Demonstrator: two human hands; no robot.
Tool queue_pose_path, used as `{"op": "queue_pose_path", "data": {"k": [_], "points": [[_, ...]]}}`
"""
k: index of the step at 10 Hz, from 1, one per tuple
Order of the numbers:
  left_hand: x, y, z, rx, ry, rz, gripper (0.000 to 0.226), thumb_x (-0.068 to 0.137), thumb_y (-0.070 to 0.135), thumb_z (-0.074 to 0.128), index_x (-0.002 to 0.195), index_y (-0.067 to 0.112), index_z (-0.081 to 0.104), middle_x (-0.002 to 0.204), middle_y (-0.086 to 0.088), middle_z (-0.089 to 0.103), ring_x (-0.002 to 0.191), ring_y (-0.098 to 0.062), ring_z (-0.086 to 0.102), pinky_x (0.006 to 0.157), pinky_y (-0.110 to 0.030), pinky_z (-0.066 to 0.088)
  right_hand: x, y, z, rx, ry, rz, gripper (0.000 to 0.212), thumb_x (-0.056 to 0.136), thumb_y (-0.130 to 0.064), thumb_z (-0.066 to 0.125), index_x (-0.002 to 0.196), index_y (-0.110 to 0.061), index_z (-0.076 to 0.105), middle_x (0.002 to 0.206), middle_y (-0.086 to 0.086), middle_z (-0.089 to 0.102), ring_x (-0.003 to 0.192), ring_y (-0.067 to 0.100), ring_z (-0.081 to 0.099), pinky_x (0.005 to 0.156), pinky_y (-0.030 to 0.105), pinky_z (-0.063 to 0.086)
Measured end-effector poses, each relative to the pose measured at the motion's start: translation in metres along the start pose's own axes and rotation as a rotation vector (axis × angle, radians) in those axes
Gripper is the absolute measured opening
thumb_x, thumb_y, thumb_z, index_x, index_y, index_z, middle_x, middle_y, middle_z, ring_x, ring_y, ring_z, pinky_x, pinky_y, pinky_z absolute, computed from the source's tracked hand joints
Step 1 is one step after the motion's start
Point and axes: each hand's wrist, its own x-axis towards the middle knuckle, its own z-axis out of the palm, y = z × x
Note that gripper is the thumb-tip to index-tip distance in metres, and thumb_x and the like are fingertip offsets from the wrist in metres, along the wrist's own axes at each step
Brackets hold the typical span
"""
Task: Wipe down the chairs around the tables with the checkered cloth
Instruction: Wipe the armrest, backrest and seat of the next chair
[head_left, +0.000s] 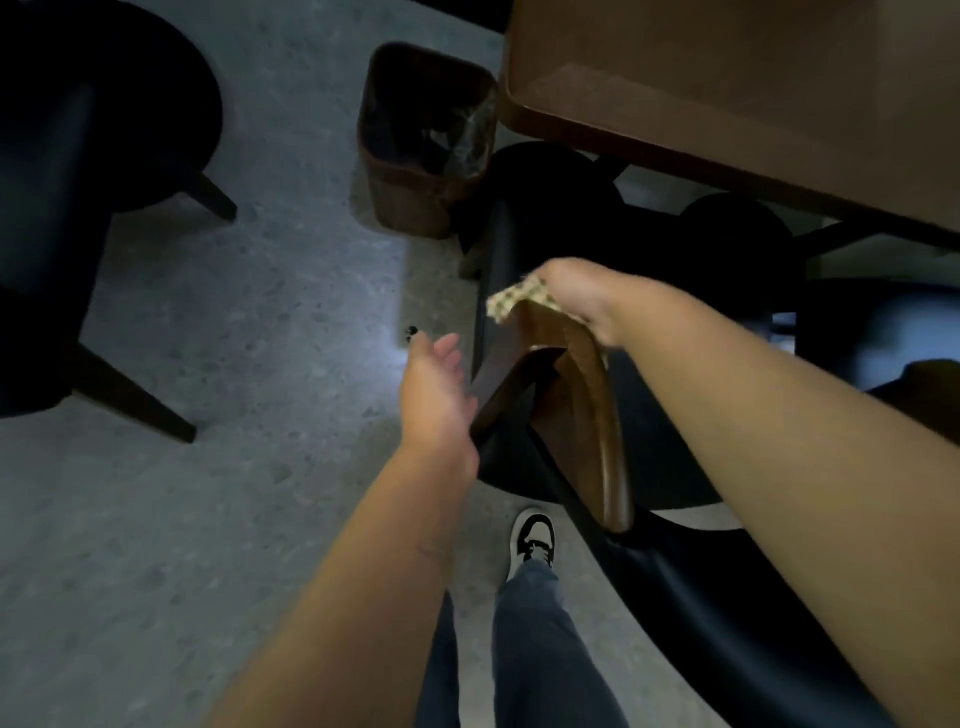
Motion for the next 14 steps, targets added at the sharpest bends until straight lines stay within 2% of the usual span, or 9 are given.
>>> {"op": "queue_pose_path", "data": {"k": [2, 3, 4, 6, 8, 9, 11, 12, 14], "points": [[-0.003, -0.019, 0.022, 0.178, -0.175, -0.072, 0.042, 0.101, 0.049, 0.031, 0.115, 0.027, 0.063, 0.102, 0.008, 0.073, 0.090, -0.004, 0.070, 0.072, -0.019, 0.055, -0.047, 0.050, 0.016, 0.787, 0.203, 0.167, 0.024, 0.097, -0.025, 0.048, 0.087, -0.015, 0.067, 0.062, 0.005, 0.064, 0.057, 0.022, 0.062, 0.058, 0.031, 0.053], [-0.001, -0.019, 0.022, 0.295, -0.192, -0.060, 0.037, 0.099, 0.044, 0.040, 0.111, 0.023, 0.068, 0.101, -0.001, 0.074, 0.091, -0.014, 0.071, 0.078, -0.029, 0.057, -0.079, 0.063, 0.026, 0.570, 0.350, 0.174, 0.033, 0.098, -0.028, 0.042, 0.089, -0.007, 0.066, 0.080, 0.013, 0.069, 0.075, 0.030, 0.065, 0.072, 0.036, 0.055], [-0.001, -0.010, 0.013, 0.412, -0.184, 0.021, 0.026, 0.101, 0.034, 0.042, 0.087, 0.028, 0.063, 0.062, 0.021, 0.069, 0.055, 0.010, 0.063, 0.037, -0.008, 0.042, -0.113, 0.071, 0.038, -0.072, 0.503, -0.146, 0.031, 0.100, -0.026, 0.034, 0.101, -0.006, 0.058, 0.088, 0.007, 0.063, 0.086, 0.028, 0.060, 0.070, 0.019, 0.047], [-0.004, 0.013, 0.004, 0.546, -0.286, -0.007, 0.028, 0.101, 0.038, 0.036, 0.104, 0.029, 0.063, 0.113, 0.013, 0.068, 0.110, -0.007, 0.058, 0.096, -0.033, 0.037, -0.125, 0.061, 0.030, -1.059, 0.262, -0.638, 0.052, 0.099, -0.028, 0.037, 0.148, -0.011, 0.030, 0.158, 0.010, 0.019, 0.148, 0.024, -0.001, 0.117, 0.033, -0.006], [-0.022, 0.015, 0.006, 0.486, -0.289, -0.012, 0.045, 0.102, 0.039, 0.033, 0.144, 0.023, 0.043, 0.146, 0.000, 0.049, 0.132, -0.015, 0.045, 0.115, -0.046, 0.029, -0.122, 0.034, 0.039, -1.473, 0.031, -0.655, 0.022, 0.092, -0.029, 0.047, 0.094, -0.020, 0.067, 0.099, 0.002, 0.067, 0.086, 0.024, 0.057, 0.077, 0.032, 0.038], [-0.033, 0.013, 0.002, 0.444, -0.270, -0.031, 0.045, 0.102, 0.037, 0.036, 0.143, 0.020, 0.044, 0.145, -0.003, 0.050, 0.133, -0.019, 0.046, 0.114, -0.047, 0.030, -0.122, 0.037, 0.037, -1.422, 0.089, -0.840, 0.032, 0.095, -0.030, 0.039, 0.074, -0.021, 0.060, 0.083, 0.001, 0.066, 0.068, 0.022, 0.049, 0.076, 0.032, 0.041], [-0.071, -0.011, 0.008, 0.519, -0.221, -0.025, 0.027, 0.100, 0.028, 0.043, 0.116, 0.018, 0.062, 0.096, 0.004, 0.068, 0.085, -0.008, 0.064, 0.074, -0.030, 0.047, -0.154, 0.090, 0.008, 0.617, 0.319, -0.430, 0.043, 0.096, -0.020, 0.052, 0.054, -0.016, 0.062, 0.049, -0.006, 0.057, 0.042, 0.009, 0.049, 0.040, 0.018, 0.039], [-0.091, -0.032, 0.028, 0.590, -0.151, -0.031, 0.027, 0.100, 0.029, 0.043, 0.114, 0.020, 0.064, 0.097, 0.000, 0.069, 0.087, -0.013, 0.064, 0.083, -0.035, 0.052, -0.120, 0.114, -0.005, 0.449, 0.667, -0.225, 0.041, 0.094, -0.028, 0.049, 0.066, -0.001, 0.064, 0.062, 0.005, 0.063, 0.059, 0.019, 0.058, 0.055, 0.028, 0.044], [-0.103, -0.064, 0.060, 0.672, 0.099, 0.223, 0.034, 0.098, 0.027, 0.036, 0.122, 0.016, 0.057, 0.113, -0.013, 0.064, 0.103, -0.032, 0.061, 0.096, -0.049, 0.048, -0.066, 0.125, 0.033, -0.034, 0.142, -0.134, 0.025, 0.094, -0.018, 0.049, 0.110, -0.004, 0.063, 0.111, 0.016, 0.066, 0.102, 0.031, 0.061, 0.079, 0.031, 0.046]]}}
